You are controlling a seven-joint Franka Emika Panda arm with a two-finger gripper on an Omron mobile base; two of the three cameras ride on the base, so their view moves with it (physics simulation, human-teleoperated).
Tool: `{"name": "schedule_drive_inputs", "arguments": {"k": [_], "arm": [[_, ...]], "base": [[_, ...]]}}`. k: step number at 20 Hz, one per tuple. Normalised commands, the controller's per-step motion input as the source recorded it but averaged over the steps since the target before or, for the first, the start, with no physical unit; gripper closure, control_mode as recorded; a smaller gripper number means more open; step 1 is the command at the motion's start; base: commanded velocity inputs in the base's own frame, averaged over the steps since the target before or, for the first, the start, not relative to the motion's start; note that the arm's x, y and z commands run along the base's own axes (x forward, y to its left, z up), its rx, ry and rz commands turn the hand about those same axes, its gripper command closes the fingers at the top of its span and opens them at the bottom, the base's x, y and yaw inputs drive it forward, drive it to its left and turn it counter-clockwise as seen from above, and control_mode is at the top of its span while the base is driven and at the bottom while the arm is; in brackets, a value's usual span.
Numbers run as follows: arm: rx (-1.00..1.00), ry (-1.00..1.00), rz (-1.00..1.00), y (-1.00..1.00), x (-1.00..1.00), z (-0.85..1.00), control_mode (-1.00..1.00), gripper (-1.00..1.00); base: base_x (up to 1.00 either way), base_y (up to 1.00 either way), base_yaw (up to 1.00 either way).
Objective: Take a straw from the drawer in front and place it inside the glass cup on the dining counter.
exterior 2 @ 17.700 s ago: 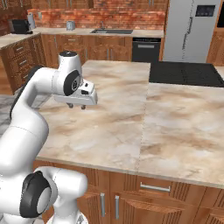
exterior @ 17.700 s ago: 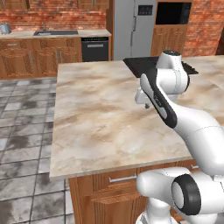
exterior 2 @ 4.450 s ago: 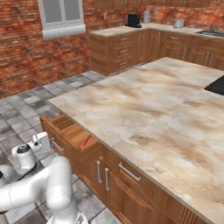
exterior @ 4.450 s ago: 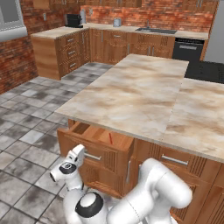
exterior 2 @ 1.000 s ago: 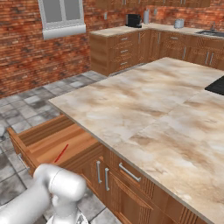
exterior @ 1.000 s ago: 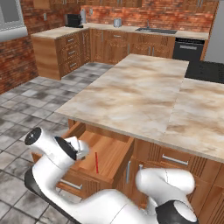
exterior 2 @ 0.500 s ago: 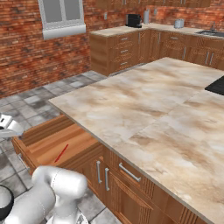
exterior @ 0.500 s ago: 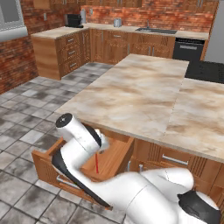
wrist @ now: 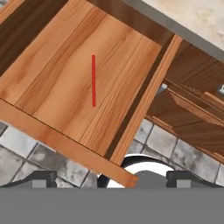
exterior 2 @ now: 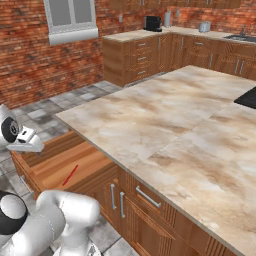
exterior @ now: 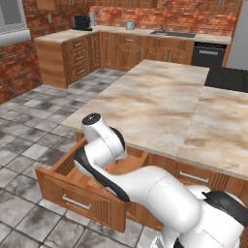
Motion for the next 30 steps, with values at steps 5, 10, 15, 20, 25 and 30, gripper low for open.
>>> {"name": "schedule_drive_inputs", "arguments": {"k": [5, 10, 15, 20, 25, 30], "arm": [[0.09, 0.09, 0.0, 0.0, 0.59, -0.07, -1.0, -1.0], [0.05, 0.1, 0.0, 0.0, 0.55, -0.18, -1.0, -1.0], [0.01, 0.06, 0.0, 0.0, 0.5, -0.32, -1.0, -1.0], [0.0, 0.01, 0.0, 0.0, 0.48, -0.37, -1.0, -1.0], [0.0, 0.0, 0.0, 0.0, 0.43, -0.38, -1.0, -1.0], [0.0, 0.0, 0.0, 0.0, 0.34, -0.44, -1.0, -1.0]], "base": [[0.0, 0.0, 0.0], [0.0, 0.0, 0.0], [0.0, 0.0, 0.0], [0.0, 0.0, 0.0], [0.0, 0.0, 0.0], [0.0, 0.0, 0.0]]}}
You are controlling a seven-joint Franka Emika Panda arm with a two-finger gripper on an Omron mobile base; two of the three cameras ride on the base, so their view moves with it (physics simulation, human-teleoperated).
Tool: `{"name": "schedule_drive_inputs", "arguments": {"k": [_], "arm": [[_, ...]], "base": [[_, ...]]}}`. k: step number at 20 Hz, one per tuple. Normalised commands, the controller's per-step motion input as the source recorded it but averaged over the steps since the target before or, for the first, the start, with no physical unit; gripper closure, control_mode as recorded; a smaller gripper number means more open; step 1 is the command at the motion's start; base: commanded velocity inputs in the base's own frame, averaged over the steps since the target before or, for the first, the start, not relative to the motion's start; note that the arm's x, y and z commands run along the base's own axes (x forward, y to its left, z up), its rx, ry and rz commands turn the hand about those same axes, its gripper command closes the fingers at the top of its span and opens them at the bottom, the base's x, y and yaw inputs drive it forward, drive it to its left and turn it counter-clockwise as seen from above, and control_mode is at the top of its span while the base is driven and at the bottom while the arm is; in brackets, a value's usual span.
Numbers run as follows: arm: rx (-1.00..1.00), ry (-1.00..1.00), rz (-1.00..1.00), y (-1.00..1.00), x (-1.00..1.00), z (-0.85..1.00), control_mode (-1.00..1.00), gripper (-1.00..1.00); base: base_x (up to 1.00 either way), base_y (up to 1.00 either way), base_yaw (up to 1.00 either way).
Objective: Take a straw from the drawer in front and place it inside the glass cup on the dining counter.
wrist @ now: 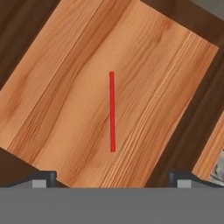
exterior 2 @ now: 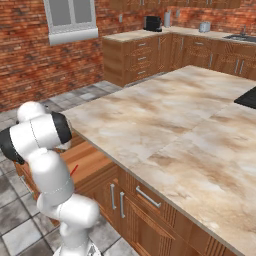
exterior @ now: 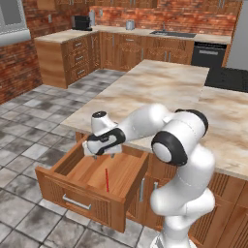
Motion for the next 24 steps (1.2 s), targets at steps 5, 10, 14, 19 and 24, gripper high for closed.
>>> {"name": "schedule_drive_inputs", "arguments": {"k": [5, 10, 14, 19, 24], "arm": [[0.0, 0.05, 0.0, 0.05, 0.29, -0.45, -1.0, -1.0], [0.0, 0.05, -0.03, 0.09, 0.25, -0.38, -1.0, -1.0], [0.0, 0.02, -0.04, 0.02, 0.25, -0.38, -1.0, -1.0], [0.0, 0.0, -0.06, 0.0, 0.24, -0.38, -1.0, -1.0], [-0.03, 0.0, -0.07, 0.0, 0.06, -0.34, -1.0, -1.0]], "base": [[0.0, 0.0, 0.0], [0.0, 0.0, 0.0], [0.0, 0.0, 0.0], [0.0, 0.0, 0.0], [0.0, 0.0, 0.0]]}}
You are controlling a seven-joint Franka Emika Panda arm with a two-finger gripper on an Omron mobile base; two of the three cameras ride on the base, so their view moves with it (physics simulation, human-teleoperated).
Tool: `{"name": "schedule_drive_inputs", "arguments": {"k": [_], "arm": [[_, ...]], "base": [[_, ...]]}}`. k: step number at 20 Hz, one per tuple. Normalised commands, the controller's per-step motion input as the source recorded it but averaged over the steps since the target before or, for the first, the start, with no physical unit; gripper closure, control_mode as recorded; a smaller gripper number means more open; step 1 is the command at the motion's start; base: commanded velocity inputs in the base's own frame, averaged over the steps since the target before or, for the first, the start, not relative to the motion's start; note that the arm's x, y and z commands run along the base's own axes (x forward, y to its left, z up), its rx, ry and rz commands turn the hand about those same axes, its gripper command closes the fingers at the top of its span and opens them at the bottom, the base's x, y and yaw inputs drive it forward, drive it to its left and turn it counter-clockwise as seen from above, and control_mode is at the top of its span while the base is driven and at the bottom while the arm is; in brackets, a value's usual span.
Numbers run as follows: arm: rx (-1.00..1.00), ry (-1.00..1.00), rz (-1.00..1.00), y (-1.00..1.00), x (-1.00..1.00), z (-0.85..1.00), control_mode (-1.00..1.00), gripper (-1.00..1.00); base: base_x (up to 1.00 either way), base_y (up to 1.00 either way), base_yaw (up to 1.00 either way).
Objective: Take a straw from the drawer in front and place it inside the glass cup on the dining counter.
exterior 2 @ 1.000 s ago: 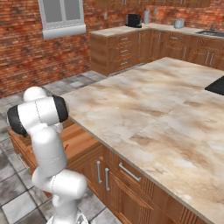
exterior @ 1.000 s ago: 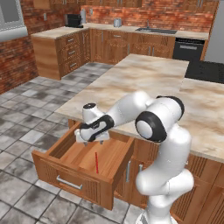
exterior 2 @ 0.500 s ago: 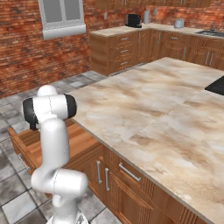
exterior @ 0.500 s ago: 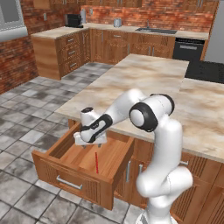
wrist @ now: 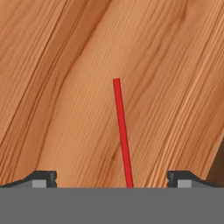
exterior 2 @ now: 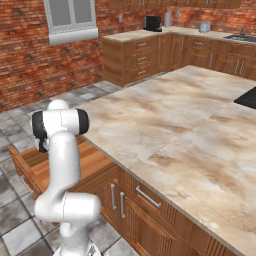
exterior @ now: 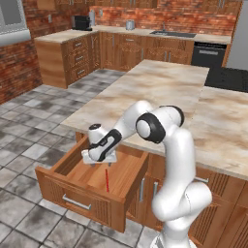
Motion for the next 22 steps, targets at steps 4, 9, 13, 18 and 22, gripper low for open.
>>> {"name": "schedule_drive_inputs", "arguments": {"k": [4, 9, 13, 18, 22], "arm": [[0.0, 0.0, -0.04, -0.06, 0.0, -0.28, -1.0, -1.0], [0.0, 0.0, -0.02, -0.13, 0.02, -0.21, -1.0, -1.0], [0.0, 0.0, -0.01, -0.21, 0.09, -0.16, -1.0, -1.0], [0.0, 0.0, 0.0, -0.21, 0.0, -0.17, -1.0, -1.0], [0.0, 0.0, 0.0, -0.08, 0.0, -0.22, -1.0, -1.0]], "base": [[0.0, 0.0, 0.0], [0.0, 0.0, 0.0], [0.0, 0.0, 0.0], [0.0, 0.0, 0.0], [0.0, 0.0, 0.0]]}}
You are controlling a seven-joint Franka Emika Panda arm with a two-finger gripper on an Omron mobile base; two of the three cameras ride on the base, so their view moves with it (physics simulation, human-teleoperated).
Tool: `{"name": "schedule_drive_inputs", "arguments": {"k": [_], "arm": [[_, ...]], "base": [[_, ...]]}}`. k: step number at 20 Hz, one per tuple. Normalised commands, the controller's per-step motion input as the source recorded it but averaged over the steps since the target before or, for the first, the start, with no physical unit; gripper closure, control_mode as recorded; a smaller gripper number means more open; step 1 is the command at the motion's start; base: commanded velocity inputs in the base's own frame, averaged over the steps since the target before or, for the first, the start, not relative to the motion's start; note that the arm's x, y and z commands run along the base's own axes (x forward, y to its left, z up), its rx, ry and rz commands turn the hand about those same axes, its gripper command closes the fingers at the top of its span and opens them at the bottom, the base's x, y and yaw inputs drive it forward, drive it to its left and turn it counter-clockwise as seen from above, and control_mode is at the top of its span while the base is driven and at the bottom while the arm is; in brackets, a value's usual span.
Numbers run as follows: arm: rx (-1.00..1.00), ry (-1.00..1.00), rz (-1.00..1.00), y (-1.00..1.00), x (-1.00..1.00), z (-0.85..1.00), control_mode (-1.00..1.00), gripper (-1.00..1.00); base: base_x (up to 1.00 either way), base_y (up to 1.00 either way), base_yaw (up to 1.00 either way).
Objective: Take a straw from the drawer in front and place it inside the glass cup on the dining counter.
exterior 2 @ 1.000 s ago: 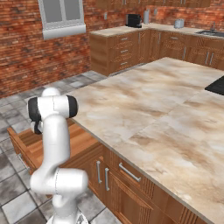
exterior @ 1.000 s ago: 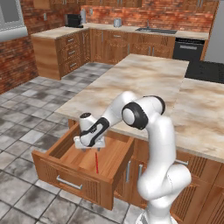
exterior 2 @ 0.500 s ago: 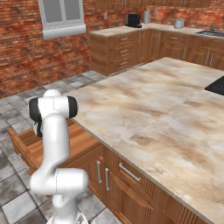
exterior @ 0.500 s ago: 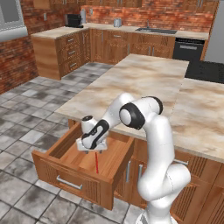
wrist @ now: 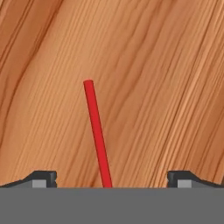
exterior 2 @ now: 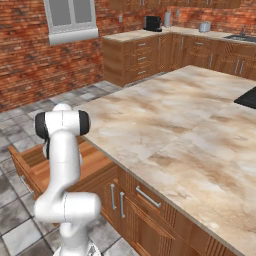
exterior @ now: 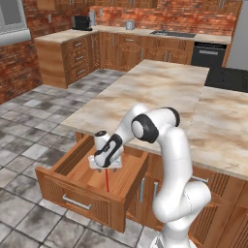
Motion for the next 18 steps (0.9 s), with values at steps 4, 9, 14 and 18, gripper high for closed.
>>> {"name": "schedule_drive_inputs", "arguments": {"k": [4, 9, 14, 18], "arm": [[0.0, 0.0, 0.0, 0.0, 0.05, -0.22, -1.0, -1.0], [0.0, 0.0, 0.0, 0.0, 0.16, -0.21, -1.0, -1.0], [0.0, 0.0, 0.0, 0.0, 0.19, -0.23, -1.0, -1.0], [0.0, 0.0, 0.0, 0.0, 0.14, -0.26, -1.0, -1.0]], "base": [[0.0, 0.0, 0.0], [0.0, 0.0, 0.0], [0.0, 0.0, 0.0], [0.0, 0.0, 0.0]]}}
